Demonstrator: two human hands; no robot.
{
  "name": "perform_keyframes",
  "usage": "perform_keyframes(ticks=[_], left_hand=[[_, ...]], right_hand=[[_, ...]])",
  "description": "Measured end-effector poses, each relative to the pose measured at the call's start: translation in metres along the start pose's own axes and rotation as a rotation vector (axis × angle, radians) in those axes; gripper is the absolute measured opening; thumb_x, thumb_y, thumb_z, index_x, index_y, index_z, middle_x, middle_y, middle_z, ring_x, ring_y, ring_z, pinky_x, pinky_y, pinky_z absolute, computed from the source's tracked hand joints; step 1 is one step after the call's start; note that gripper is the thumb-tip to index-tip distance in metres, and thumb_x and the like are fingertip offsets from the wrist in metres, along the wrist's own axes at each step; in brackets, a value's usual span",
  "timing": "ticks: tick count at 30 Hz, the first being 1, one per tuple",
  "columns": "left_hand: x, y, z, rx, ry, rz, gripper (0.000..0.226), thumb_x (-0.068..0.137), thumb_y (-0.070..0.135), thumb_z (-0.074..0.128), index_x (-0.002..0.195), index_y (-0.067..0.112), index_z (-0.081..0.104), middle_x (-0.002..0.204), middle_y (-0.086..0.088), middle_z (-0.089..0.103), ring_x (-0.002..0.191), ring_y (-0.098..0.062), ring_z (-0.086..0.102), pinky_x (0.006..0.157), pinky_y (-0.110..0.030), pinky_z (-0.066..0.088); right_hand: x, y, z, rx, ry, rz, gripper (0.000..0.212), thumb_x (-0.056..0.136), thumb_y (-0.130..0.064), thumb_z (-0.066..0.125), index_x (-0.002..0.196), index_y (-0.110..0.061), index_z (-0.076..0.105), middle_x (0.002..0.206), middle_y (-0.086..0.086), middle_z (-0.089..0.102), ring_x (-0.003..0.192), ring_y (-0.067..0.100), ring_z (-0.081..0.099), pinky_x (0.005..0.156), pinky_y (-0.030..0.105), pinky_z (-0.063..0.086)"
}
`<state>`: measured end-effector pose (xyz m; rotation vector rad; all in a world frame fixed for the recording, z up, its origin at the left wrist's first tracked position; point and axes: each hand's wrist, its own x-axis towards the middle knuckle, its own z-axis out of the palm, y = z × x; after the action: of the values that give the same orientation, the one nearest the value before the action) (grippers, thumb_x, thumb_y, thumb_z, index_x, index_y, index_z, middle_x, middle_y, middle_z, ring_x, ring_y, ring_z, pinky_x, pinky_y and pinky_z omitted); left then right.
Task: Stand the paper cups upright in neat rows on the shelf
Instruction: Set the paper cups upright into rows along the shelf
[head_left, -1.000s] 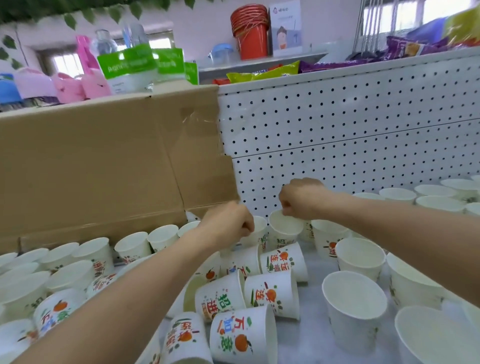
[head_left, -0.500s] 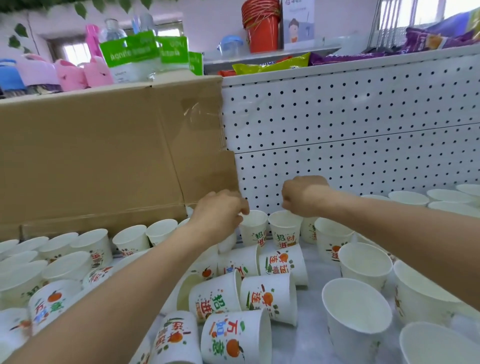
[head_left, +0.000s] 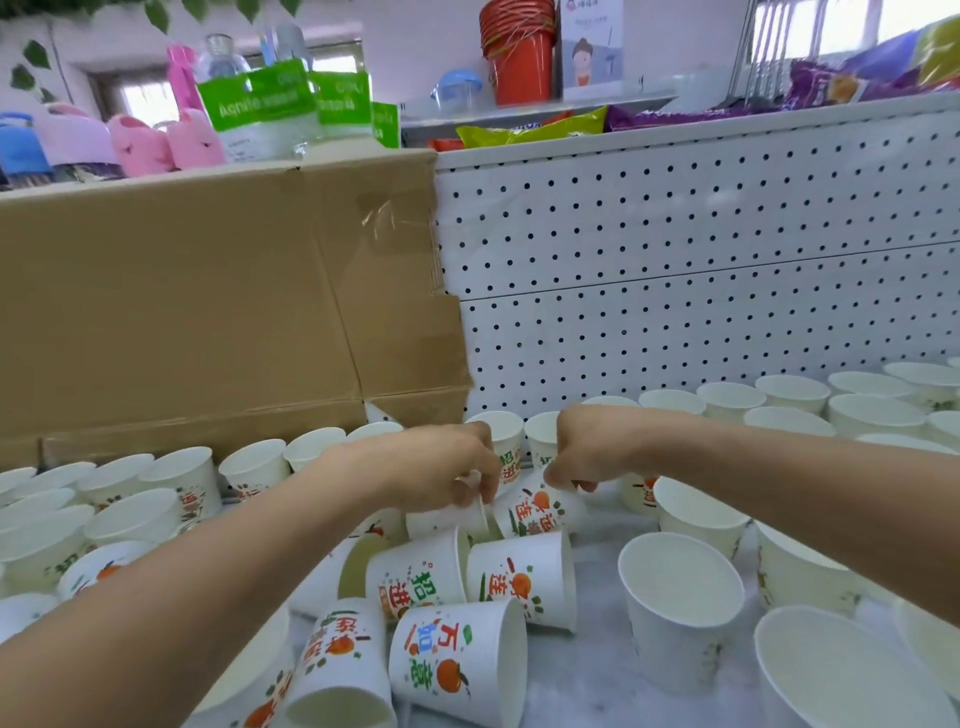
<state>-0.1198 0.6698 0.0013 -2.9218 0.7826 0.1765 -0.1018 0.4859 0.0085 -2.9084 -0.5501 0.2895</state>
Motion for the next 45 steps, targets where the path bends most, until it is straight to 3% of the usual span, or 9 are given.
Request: perform_keyframes(ticks=[6,14,19,23,27,30,34,37,45], left_hand=[[-0.013,0.003,-0.012,-0.028,0.154,0.002,0.009,0.091,0.016,0.061,0.097,0.021,0.067,0.105,0.006,0.052,0.093,-0.01,0.053,0.084,-0.029,0.045],[-0.01,0.016,0.004,-0.044,0.28,-0.032,0.006,0.089,0.025,0.065,0.094,0.024,0.067,0.09,0.009,0.059,0.083,-0.011,0.054,0.078,-0.033,0.049],[-0.012,0.019,0.009,0.008,0.281,-0.076,0.011,0.088,0.017,0.061,0.095,0.024,0.068,0.094,0.007,0.063,0.088,-0.015,0.058,0.077,-0.036,0.051],[-0.017,0.013,0.011,0.032,0.253,-0.135,0.035,0.085,-0.002,0.05,0.101,0.025,0.067,0.107,0.003,0.064,0.095,-0.018,0.059,0.081,-0.037,0.052],[-0.026,0.009,0.011,0.004,0.281,-0.174,0.052,0.081,-0.01,0.044,0.108,0.029,0.065,0.115,0.008,0.059,0.103,-0.014,0.055,0.085,-0.035,0.051],[-0.037,0.009,0.006,-0.052,0.369,-0.168,0.045,0.086,-0.004,0.045,0.105,0.031,0.066,0.107,0.013,0.058,0.096,-0.01,0.053,0.083,-0.034,0.051],[-0.066,0.014,-0.004,-0.212,0.186,-0.132,0.038,0.088,0.006,0.053,0.112,0.033,0.065,0.107,0.018,0.061,0.098,-0.001,0.055,0.085,-0.024,0.049],[-0.081,0.015,-0.003,-0.244,0.021,-0.119,0.04,0.088,0.01,0.061,0.112,0.041,0.065,0.11,0.022,0.057,0.103,0.003,0.052,0.08,-0.019,0.046],[-0.076,0.014,0.007,-0.128,-0.009,-0.059,0.017,0.089,0.018,0.065,0.1,0.031,0.067,0.097,0.015,0.053,0.087,-0.001,0.052,0.071,-0.018,0.044]], right_hand=[[-0.014,0.019,-0.012,-0.232,0.203,-0.182,0.03,0.089,-0.023,0.058,0.064,-0.012,0.046,0.061,-0.001,0.043,0.056,0.017,0.035,0.051,0.028,0.029],[-0.024,0.028,-0.002,-0.568,0.329,-0.326,0.008,0.085,-0.019,0.06,0.087,-0.018,0.067,0.09,-0.001,0.064,0.089,0.02,0.058,0.048,0.025,0.026],[-0.022,0.033,0.002,-0.563,0.306,-0.309,0.008,0.082,-0.023,0.064,0.087,-0.022,0.071,0.091,-0.001,0.068,0.09,0.02,0.062,0.048,0.023,0.028],[-0.026,0.033,0.0,-0.521,0.244,-0.266,0.022,0.08,-0.034,0.071,0.097,-0.02,0.072,0.09,0.0,0.068,0.091,0.022,0.062,0.049,0.024,0.026],[-0.033,0.026,-0.006,-0.412,0.252,-0.268,0.027,0.083,-0.04,0.069,0.109,-0.031,0.066,0.076,-0.016,0.046,0.071,0.005,0.046,0.052,0.022,0.029],[-0.039,0.019,-0.009,-0.343,0.213,-0.368,0.03,0.081,-0.04,0.071,0.11,-0.036,0.064,0.09,-0.015,0.051,0.087,0.007,0.049,0.061,0.022,0.038],[-0.039,0.006,0.003,-0.415,0.171,-0.48,0.041,0.074,-0.039,0.076,0.112,-0.041,0.062,0.096,-0.014,0.048,0.094,0.008,0.043,0.068,0.027,0.037],[-0.034,-0.004,0.014,-0.467,0.211,-0.58,0.03,0.077,-0.036,0.073,0.106,-0.037,0.064,0.091,-0.014,0.047,0.09,0.008,0.039,0.071,0.03,0.041],[-0.036,-0.013,0.006,-0.453,0.282,-0.479,0.006,0.089,-0.032,0.058,0.087,-0.027,0.063,0.092,-0.006,0.058,0.09,0.017,0.055,0.064,0.03,0.043]])
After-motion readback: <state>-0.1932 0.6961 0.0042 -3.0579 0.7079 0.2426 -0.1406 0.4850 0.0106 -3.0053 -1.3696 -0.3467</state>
